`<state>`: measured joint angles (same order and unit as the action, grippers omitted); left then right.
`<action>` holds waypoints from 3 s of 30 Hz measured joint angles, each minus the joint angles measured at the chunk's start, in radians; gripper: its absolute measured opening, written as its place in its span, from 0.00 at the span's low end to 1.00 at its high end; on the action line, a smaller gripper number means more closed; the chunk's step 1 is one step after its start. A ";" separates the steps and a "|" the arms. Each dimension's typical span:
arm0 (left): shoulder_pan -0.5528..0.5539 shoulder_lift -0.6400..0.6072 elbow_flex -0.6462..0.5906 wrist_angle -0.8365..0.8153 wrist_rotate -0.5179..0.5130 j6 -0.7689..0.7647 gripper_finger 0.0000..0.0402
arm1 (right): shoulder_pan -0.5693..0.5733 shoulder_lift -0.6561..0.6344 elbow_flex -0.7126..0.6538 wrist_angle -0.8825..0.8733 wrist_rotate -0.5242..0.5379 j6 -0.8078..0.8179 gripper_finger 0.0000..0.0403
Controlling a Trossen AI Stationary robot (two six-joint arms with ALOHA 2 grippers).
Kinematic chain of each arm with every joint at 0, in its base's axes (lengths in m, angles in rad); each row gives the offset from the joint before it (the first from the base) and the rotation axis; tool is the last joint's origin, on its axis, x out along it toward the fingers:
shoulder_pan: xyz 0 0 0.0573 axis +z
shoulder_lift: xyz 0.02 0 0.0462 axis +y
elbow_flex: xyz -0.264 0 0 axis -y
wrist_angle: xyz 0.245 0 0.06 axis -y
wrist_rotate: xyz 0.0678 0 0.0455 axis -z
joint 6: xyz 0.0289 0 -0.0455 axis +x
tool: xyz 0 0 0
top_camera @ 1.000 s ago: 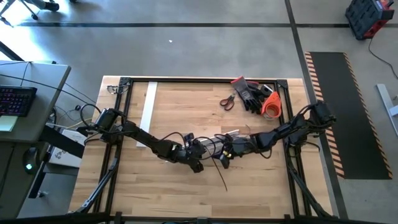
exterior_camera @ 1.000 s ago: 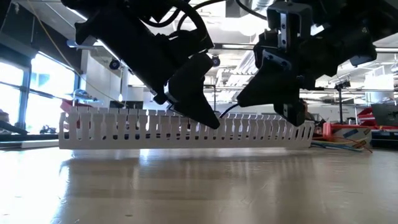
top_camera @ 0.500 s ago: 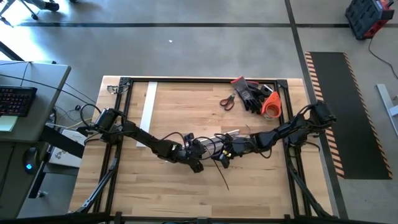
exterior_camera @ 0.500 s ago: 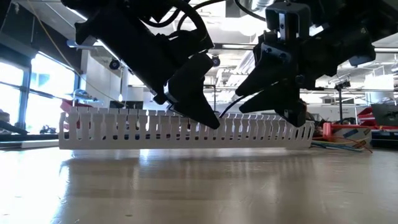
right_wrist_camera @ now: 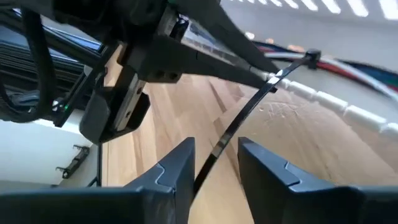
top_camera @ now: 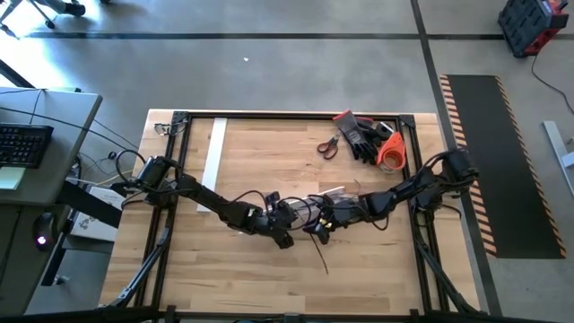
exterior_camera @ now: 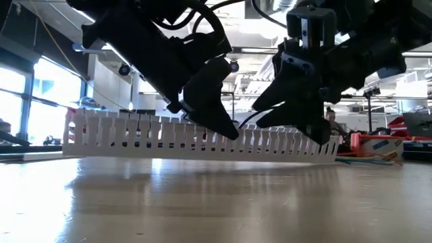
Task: Ziptie cables
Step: Put the ziptied cable wires into the white cable duct
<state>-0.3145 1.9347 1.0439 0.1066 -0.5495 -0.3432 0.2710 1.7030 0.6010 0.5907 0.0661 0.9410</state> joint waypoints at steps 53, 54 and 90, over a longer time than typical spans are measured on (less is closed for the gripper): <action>0.013 0.000 0.000 -0.004 0.079 0.004 0.00 | 0.058 0.123 0.409 -0.732 0.119 -0.335 0.00; 0.014 0.000 0.000 -0.004 0.082 0.003 0.00 | 0.057 0.124 0.421 -0.757 0.120 -0.342 0.00; 0.075 -0.004 0.000 0.017 0.297 -0.090 0.00 | 0.043 0.268 0.547 -0.911 0.059 -0.498 0.00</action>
<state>-0.2392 1.9305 1.0440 0.1237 -0.2525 -0.4333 0.3138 1.9712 1.1484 -0.3206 0.1250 0.4435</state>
